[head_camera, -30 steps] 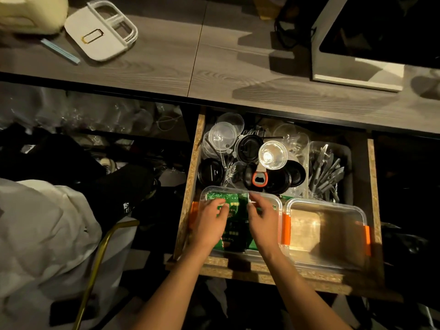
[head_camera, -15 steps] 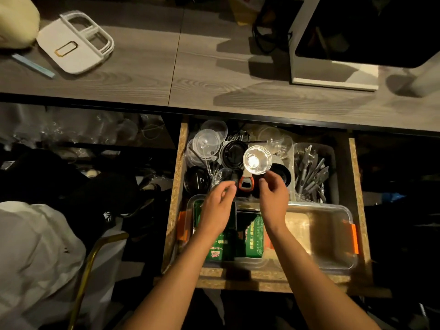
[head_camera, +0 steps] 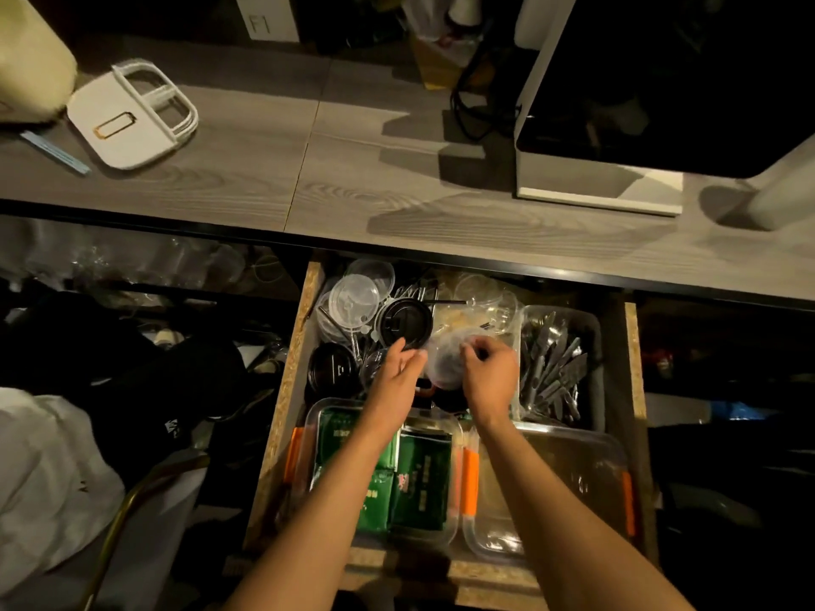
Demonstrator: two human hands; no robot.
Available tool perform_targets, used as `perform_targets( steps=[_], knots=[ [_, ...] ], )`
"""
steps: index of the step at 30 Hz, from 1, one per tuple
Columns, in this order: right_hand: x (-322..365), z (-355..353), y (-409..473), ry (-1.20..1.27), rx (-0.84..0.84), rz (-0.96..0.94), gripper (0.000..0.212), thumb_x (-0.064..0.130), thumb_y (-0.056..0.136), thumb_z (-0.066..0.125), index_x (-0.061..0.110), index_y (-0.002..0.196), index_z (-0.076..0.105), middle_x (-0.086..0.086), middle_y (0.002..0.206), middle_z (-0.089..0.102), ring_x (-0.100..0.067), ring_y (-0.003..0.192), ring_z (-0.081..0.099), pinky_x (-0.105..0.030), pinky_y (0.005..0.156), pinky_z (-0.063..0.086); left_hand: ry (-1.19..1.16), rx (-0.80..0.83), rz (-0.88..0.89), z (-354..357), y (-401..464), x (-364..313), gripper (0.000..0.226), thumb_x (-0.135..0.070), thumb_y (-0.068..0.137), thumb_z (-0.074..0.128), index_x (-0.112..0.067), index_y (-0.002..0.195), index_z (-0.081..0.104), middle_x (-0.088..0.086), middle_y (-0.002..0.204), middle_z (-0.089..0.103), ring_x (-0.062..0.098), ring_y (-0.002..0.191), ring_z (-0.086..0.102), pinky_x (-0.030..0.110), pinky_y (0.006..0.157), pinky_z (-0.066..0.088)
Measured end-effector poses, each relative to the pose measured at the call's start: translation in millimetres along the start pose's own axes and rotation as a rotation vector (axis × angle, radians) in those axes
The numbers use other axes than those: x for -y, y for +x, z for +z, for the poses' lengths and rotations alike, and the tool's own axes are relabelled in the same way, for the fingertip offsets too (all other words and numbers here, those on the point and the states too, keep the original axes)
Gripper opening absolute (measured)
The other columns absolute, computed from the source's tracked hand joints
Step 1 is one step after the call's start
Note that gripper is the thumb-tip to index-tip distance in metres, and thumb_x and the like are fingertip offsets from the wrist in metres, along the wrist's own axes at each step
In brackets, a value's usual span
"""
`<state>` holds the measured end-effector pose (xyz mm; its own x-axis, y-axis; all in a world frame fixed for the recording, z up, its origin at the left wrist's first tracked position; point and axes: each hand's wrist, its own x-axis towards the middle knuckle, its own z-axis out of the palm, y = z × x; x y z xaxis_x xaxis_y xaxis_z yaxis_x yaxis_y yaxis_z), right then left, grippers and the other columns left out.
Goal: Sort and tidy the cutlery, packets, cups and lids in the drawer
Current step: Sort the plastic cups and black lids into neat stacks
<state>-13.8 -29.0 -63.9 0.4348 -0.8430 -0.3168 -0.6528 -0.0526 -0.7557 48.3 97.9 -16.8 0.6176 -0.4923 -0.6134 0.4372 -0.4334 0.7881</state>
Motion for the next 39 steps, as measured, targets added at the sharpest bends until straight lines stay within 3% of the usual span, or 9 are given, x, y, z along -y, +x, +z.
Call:
perform_targets(
  steps=[2,9,14,18,21,25,31,36,39],
  knots=[
    [14,-18,-14,0.147,0.067,-0.074,0.011,0.011,0.092,0.064,0.018,0.092,0.073,0.006,0.086,0.07,-0.004,0.081,0.065,-0.016,0.072,0.051,-0.081,0.006,0.018,5,-3,-2,0.057,-0.043,0.102,0.048,-0.027,0.153,0.03,-0.008,0.135,0.047,0.012,0.124,0.049,0.041,0.11,0.04],
    [16,-55,-32,0.287,0.274,-0.162,0.015,0.007,0.092,0.064,0.014,0.095,0.077,0.001,0.081,0.075,-0.006,0.071,0.067,-0.019,0.063,0.051,-0.366,0.087,0.026,24,-16,-11,0.041,-0.042,0.099,0.053,-0.038,0.14,0.05,-0.002,0.139,0.052,0.032,0.112,0.066,0.046,0.072,0.061],
    [6,-60,-32,0.256,0.337,-0.12,0.018,0.011,0.089,0.069,0.01,0.105,0.076,0.002,0.095,0.077,-0.009,0.086,0.072,-0.026,0.077,0.058,-0.46,0.047,-0.018,33,-27,-1,0.06,-0.04,0.08,0.066,-0.023,0.136,0.054,0.009,0.134,0.06,0.031,0.107,0.069,0.045,0.076,0.06],
    [1,-67,-31,0.455,0.316,0.044,0.015,0.016,0.094,0.063,0.008,0.096,0.075,-0.007,0.086,0.072,-0.015,0.082,0.066,-0.02,0.067,0.053,-0.496,-0.128,0.006,27,-36,7,0.022,-0.017,0.096,0.055,-0.023,0.115,0.063,0.014,0.121,0.066,0.031,0.097,0.07,0.042,0.072,0.06],
    [-19,-62,-16,0.046,0.105,0.018,0.033,0.024,0.088,0.072,0.02,0.121,0.066,-0.007,0.123,0.063,-0.022,0.119,0.056,-0.028,0.096,0.048,-0.53,-0.215,-0.024,12,-40,11,0.024,-0.011,0.102,0.045,-0.023,0.113,0.063,0.013,0.121,0.064,0.025,0.089,0.072,0.036,0.068,0.06],
    [-31,-44,-10,-0.324,0.323,0.044,0.065,0.044,0.082,0.075,0.023,0.139,0.052,-0.012,0.151,0.034,-0.029,0.141,0.03,-0.041,0.114,0.031,-0.546,-0.262,-0.039,0,-43,15,0.026,-0.019,0.1,0.051,-0.016,0.124,0.061,0.014,0.127,0.062,0.03,0.104,0.068,0.039,0.074,0.062],
    [-40,-27,-10,-0.198,0.275,0.158,0.044,0.041,0.083,0.072,0.016,0.118,0.065,-0.007,0.118,0.066,-0.014,0.09,0.066,-0.035,0.084,0.058,-0.498,-0.274,-0.065,-8,-51,16,0.032,-0.033,0.098,0.054,-0.019,0.125,0.062,0.011,0.13,0.058,0.034,0.111,0.063,0.041,0.078,0.061],
    [-17,-49,-25,0.074,0.169,0.067,0.02,0.009,0.091,0.065,0.009,0.111,0.065,-0.003,0.103,0.066,-0.015,0.095,0.063,-0.01,0.071,0.045,-0.436,-0.245,-0.043,-10,-62,8,0.029,-0.036,0.101,0.049,-0.024,0.124,0.062,0.003,0.124,0.054,0.025,0.103,0.063,0.036,0.069,0.062],
    [-2,-67,-38,0.23,0.138,0.051,0.015,0.004,0.092,0.059,0.014,0.104,0.061,0.003,0.094,0.064,-0.011,0.089,0.06,-0.014,0.072,0.046,-0.402,-0.197,0.002,-9,-68,1,0.032,-0.039,0.103,0.043,-0.029,0.127,0.061,-0.005,0.125,0.048,0.025,0.107,0.061,0.037,0.071,0.062]
  ],
)
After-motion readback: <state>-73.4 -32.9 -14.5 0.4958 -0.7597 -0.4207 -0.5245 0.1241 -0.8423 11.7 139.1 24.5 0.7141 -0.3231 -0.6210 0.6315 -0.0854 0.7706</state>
